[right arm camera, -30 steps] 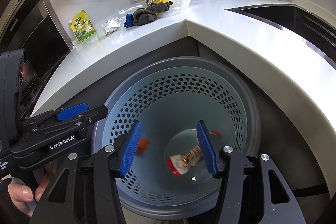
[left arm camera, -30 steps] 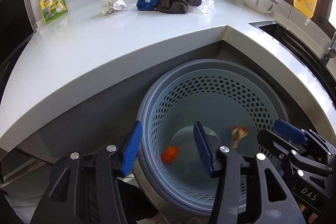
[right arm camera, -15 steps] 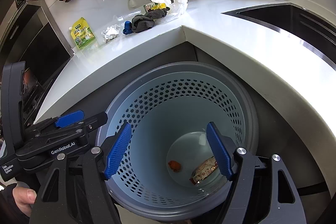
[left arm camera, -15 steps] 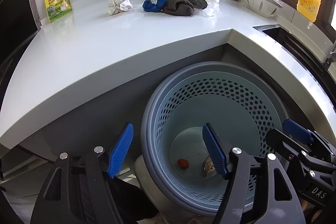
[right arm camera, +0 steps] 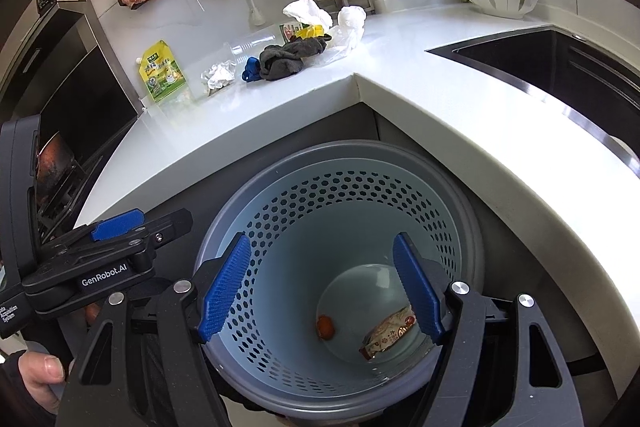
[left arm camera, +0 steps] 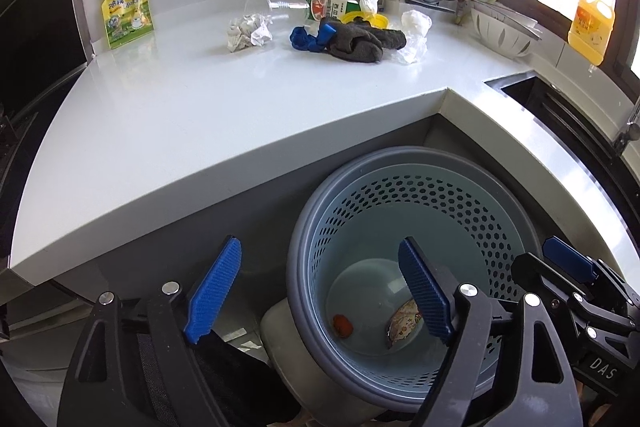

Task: Collect trash
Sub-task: 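Move both tools back toward the trash on the countertop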

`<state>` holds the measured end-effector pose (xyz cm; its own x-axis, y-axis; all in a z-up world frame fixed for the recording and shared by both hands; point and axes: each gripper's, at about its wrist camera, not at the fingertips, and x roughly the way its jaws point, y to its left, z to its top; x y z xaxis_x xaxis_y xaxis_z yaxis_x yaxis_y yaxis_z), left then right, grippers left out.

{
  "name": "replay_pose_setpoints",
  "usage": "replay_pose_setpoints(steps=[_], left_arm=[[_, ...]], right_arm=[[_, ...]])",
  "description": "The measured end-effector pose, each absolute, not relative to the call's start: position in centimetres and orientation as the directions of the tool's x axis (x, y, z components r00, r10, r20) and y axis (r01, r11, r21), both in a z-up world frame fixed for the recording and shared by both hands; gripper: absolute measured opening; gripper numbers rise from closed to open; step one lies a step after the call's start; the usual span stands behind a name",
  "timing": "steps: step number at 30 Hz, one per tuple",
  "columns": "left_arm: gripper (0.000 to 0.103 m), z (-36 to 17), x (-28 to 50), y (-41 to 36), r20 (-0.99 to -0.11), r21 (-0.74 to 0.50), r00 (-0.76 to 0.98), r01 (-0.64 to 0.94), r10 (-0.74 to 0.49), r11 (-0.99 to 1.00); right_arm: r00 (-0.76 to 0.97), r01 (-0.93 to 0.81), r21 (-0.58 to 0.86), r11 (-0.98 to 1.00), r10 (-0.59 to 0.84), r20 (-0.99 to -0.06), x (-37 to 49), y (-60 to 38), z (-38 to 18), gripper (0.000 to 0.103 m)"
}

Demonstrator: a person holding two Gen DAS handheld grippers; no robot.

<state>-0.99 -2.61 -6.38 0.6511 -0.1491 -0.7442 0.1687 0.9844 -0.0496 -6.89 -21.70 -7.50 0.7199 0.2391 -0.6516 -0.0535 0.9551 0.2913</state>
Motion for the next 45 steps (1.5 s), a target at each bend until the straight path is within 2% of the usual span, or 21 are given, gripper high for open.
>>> replay_pose_setpoints(steps=[14, 24, 45], left_arm=[[0.091, -2.7, 2.5, -0.8, -0.694, -0.081, 0.708, 0.104, -0.131, 0.991], [0.093, -0.7, 8.2, 0.4, -0.666, -0.065, 0.742, 0.045, -0.077, 0.997], [0.093, -2.2, 19.0, 1.2, -0.7, -0.07, 0.714, -0.048, -0.015, 0.996]], right_arm=[[0.749, -0.039, 0.284, 0.958, 0.216, -0.627, -3.6, -22.3, -4.6, 0.071], [0.771, 0.017, 0.289, 0.957, 0.171, -0.613, 2.2, -24.5, -2.6, 0.072], [0.725, 0.013, 0.262, 0.965, 0.171, -0.667, 16.9, -26.4, -2.4, 0.072]])
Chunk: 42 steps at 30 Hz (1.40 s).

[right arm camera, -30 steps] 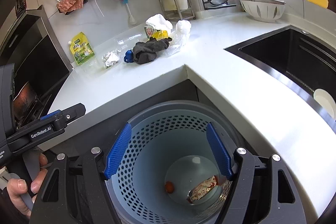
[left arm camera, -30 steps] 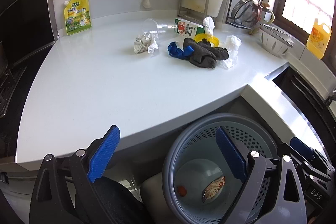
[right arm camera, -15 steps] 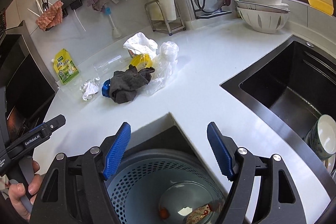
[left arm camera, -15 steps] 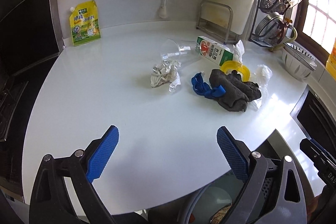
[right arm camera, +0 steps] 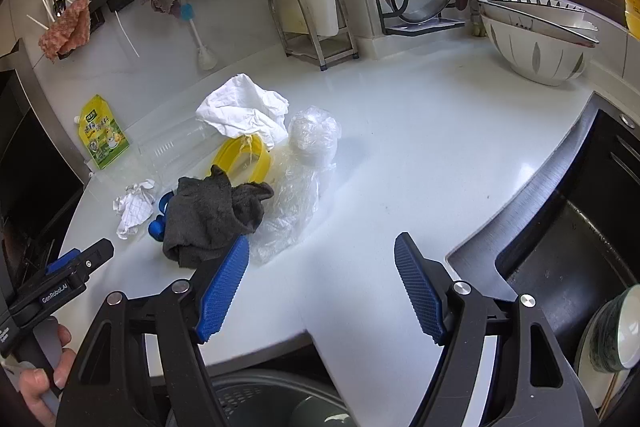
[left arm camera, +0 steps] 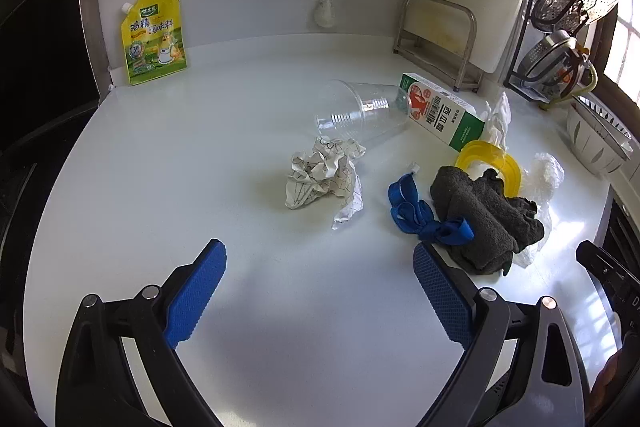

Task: Collect trash
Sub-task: 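Move both tools back toward the trash on the countertop, then grasp the crumpled paper with the left tool while the right tool grasps the clear plastic bag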

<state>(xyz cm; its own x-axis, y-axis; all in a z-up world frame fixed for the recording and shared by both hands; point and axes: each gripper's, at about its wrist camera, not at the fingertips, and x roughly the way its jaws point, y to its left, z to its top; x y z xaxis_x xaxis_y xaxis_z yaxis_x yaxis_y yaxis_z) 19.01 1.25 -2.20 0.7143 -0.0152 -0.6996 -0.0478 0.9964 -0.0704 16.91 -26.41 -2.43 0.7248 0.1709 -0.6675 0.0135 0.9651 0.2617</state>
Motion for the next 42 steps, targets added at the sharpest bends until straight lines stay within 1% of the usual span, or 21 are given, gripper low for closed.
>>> replay_pose_setpoints(steps=[3, 7, 12, 17, 24, 26, 28, 29, 30, 31, 33, 37, 42], left_arm=[[0.093, -2.4, 19.9, 1.4, -0.703, -0.074, 0.711, -0.056, -0.013, 0.996], [0.093, -2.6, 20.6, 1.3, -0.702, -0.07, 0.712, -0.058, -0.008, 0.996], [0.093, -2.7, 21.3, 1.4, -0.705, -0.074, 0.709, -0.06, -0.01, 0.995], [0.093, -2.7, 21.8, 1.7, -0.712, -0.076, 0.702, -0.059, -0.013, 0.995], [0.093, -3.1, 22.7, 1.9, -0.731, -0.073, 0.682, -0.061, -0.011, 0.995], [0.093, -3.1, 23.0, 1.8, -0.736, -0.067, 0.677, -0.057, -0.01, 0.996], [0.093, -3.2, 23.3, 1.8, -0.74, -0.065, 0.672, -0.057, -0.01, 0.996], [0.093, -3.2, 23.5, 1.7, -0.742, -0.063, 0.67, -0.056, -0.009, 0.996], [0.093, -3.2, 23.6, 1.6, -0.744, -0.059, 0.668, -0.055, -0.007, 0.997], [0.093, -3.2, 23.8, 1.5, -0.745, -0.055, 0.667, -0.053, -0.005, 0.997], [0.093, -3.2, 24.0, 1.4, -0.745, -0.049, 0.667, -0.051, -0.002, 0.997], [0.093, -3.2, 24.6, 1.2, -0.748, -0.052, 0.663, -0.057, -0.001, 0.997], [0.093, -3.2, 25.3, 1.0, -0.751, -0.019, 0.66, -0.064, 0.029, 0.998]], right_arm=[[0.716, 0.011, 0.271, 0.962, 0.182, -0.674, 19.0, -26.4, -2.7, 0.072], [0.713, 0.011, 0.249, 0.968, 0.167, -0.681, 21.4, -25.8, -2.7, 0.072], [0.684, 0.021, 0.255, 0.967, 0.172, -0.708, 24.3, -26.1, -3.2, 0.072], [0.65, 0.019, 0.269, 0.963, 0.192, -0.735, 25.8, -26.3, -4.2, 0.072], [0.638, -0.017, 0.265, 0.964, 0.215, -0.739, 26.4, -25.7, -4.4, 0.072], [0.639, -0.03, 0.262, 0.965, 0.22, -0.737, 26.4, -25.4, -4.4, 0.064], [0.639, -0.039, 0.266, 0.963, 0.229, -0.735, 26.4, -25.4, -4.4, 0.051], [0.638, -0.041, 0.271, 0.962, 0.234, -0.734, 26.4, -25.4, -4.4, 0.047], [0.637, -0.042, 0.278, 0.96, 0.24, -0.733, 26.4, -25.5, -4.4, 0.04], [0.636, -0.041, 0.285, 0.958, 0.244, -0.732, 26.2, -25.6, -4.4, 0.036], [0.643, -0.033, 0.303, 0.952, 0.253, -0.723, 26.0, -26.0, -4.4, 0.031], [0.681, 0.009, 0.348, 0.937, 0.249, -0.688, 25.2, -27.5, -4.0, 0.029], [0.72, 0.061, 0.422, 0.904, 0.252, -0.646, 24.2, -29.4, -4.0, 0.028]])
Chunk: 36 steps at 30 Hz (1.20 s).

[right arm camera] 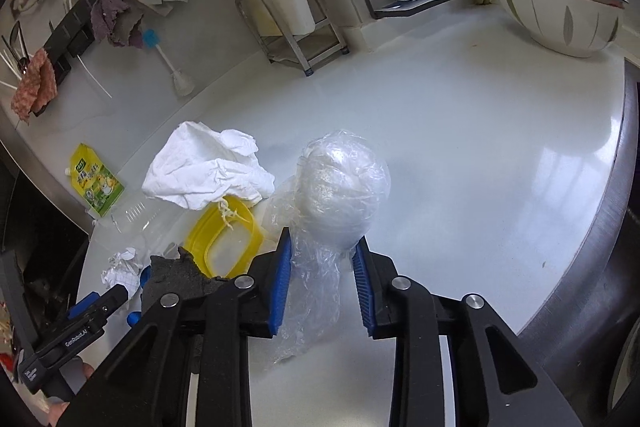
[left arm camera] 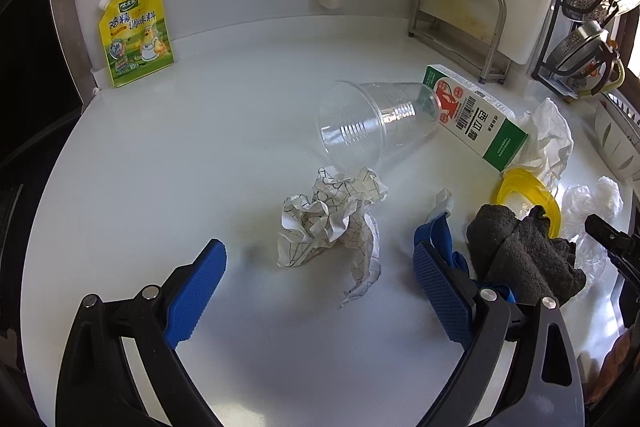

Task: Collect trash
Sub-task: 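Grasp the crumpled paper with the left tool while the right tool grasps the clear plastic bag, then carry the paper and plastic bag over the basket and open both tools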

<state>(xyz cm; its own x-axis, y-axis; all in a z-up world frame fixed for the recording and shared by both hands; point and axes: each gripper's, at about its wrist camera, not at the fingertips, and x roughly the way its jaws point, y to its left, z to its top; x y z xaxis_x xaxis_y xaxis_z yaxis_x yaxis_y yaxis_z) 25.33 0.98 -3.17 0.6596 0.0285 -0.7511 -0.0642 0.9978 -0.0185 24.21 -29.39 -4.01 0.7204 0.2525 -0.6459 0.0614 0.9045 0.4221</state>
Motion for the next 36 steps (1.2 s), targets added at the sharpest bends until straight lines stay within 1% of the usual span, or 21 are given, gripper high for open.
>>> replay_pose_setpoints(steps=[6, 11, 14, 16, 17, 19, 21, 22, 24, 29, 32, 36], left_arm=[[0.093, -3.1, 26.5, 1.4, -0.745, -0.005, 0.664, -0.1, 0.063, 0.995], [0.093, -3.5, 27.1, 1.7, -0.745, 0.011, 0.661, -0.125, 0.092, 0.992], [0.088, -3.4, 27.1, 1.9, -0.736, -0.002, 0.672, -0.124, 0.083, 0.992], [0.072, -3.6, 27.3, 1.9, -0.747, -0.008, 0.661, -0.116, 0.071, 0.993], [0.067, -3.7, 27.4, 1.9, -0.754, -0.009, 0.653, -0.112, 0.066, 0.994], [0.048, -3.9, 27.5, 1.9, -0.761, -0.011, 0.645, -0.107, 0.061, 0.994], [0.038, -3.9, 27.5, 1.9, -0.761, -0.027, 0.647, -0.095, 0.041, 0.995], [0.035, -3.9, 27.4, 1.9, -0.759, -0.026, 0.65, -0.092, 0.041, 0.995], [0.033, -3.8, 27.3, 1.7, -0.756, -0.025, 0.653, -0.084, 0.036, 0.996], [0.032, -3.5, 26.8, 1.8, -0.744, -0.03, 0.667, -0.077, 0.029, 0.997], [0.032, -3.0, 26.3, 1.6, -0.735, 0.01, 0.676, -0.071, 0.056, 0.997], [0.032, -1.7, 24.5, 2.0, -0.716, 0.018, 0.696, -0.067, 0.06, 0.998]], right_arm=[[0.74, 0.094, 0.489, 0.867, 0.268, -0.617, 23.8, -30.9, -3.9, 0.029], [0.739, 0.087, 0.478, 0.874, 0.265, -0.62, 23.8, -30.6, -3.8, 0.028], [0.736, 0.088, 0.479, 0.873, 0.267, -0.622, 23.9, -30.6, -3.9, 0.029], [0.735, 0.09, 0.484, 0.87, 0.27, -0.622, 23.9, -30.7, -3.9, 0.028], [0.736, 0.091, 0.483, 0.871, 0.269, -0.622, 23.9, -30.7, -3.9, 0.029], [0.737, 0.091, 0.476, 0.875, 0.262, -0.623, 23.9, -30.6, -3.9, 0.029], [0.737, 0.089, 0.466, 0.88, 0.256, -0.626, 23.9, -30.5, -3.9, 0.029], [0.737, 0.089, 0.462, 0.882, 0.254, -0.626, 23.8, -30.4, -3.9, 0.029], [0.739, 0.086, 0.455, 0.886, 0.249, -0.625, 23.8, -30.3, -3.8, 0.028], [0.749, 0.079, 0.449, 0.89, 0.244, -0.616, 23.5, -30.2, -3.6, 0.028], [0.757, 0.079, 0.438, 0.895, 0.232, -0.61, 23.1, -30.2, -3.4, 0.028], [0.769, 0.088, 0.403, 0.911, 0.195, -0.609, 22.5, -30.1, -3.2, 0.028]])
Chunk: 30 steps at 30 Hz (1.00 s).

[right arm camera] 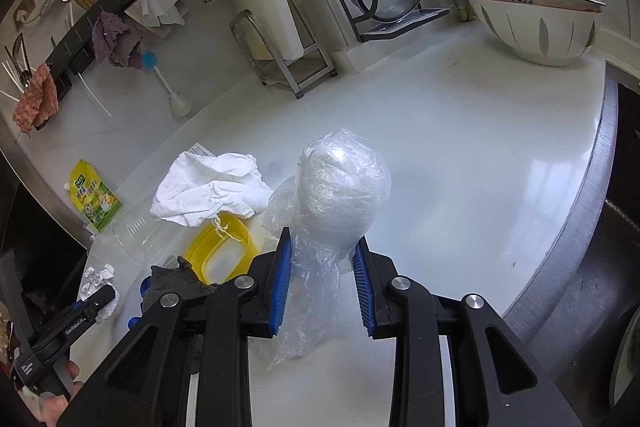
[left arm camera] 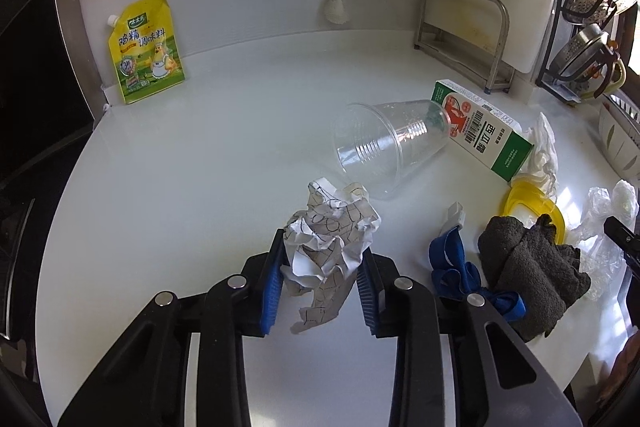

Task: Collect trash
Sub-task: 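Carry the paper and plastic bag over the basket and open both tools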

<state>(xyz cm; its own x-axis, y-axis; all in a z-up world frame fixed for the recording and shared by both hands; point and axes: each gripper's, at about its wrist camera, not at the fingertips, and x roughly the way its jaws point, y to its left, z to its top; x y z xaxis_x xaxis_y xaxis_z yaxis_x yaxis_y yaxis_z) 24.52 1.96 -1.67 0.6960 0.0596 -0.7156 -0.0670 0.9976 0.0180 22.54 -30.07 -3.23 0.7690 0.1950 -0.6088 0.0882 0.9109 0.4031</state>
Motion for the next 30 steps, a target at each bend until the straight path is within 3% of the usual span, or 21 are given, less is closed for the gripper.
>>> replay_pose_setpoints(steps=[8, 12, 16, 22, 30], left_arm=[[0.032, 0.4, 19.7, 0.5, -0.692, 0.073, 0.72, -0.003, 0.053, 0.997], [0.032, 1.0, 16.9, -0.8, -0.68, 0.082, 0.732, 0.038, 0.028, 0.996], [0.032, 1.2, 14.2, -2.5, -0.662, 0.085, 0.749, 0.099, -0.018, 0.991], [0.032, 0.7, 10.5, -3.9, -0.661, 0.058, 0.747, 0.142, -0.068, 0.988], [0.033, -1.1, 5.5, -4.0, -0.684, 0.005, 0.722, 0.148, -0.104, 0.989]], right_arm=[[0.848, 0.092, 0.318, 0.944, 0.093, -0.522, 17.9, -30.5, -1.4, 0.029], [0.899, 0.03, 0.272, 0.962, 0.093, -0.427, 14.2, -30.0, 0.0, 0.028], [0.926, -0.027, 0.15, 0.988, 0.081, -0.369, 10.2, -28.7, 0.8, 0.029], [0.916, -0.054, 0.098, 0.994, 0.088, -0.391, 5.3, -27.0, 0.9, 0.029], [0.863, -0.027, 0.012, 1.0, 0.03, -0.504, -0.6, -23.8, -1.4, 0.029]])
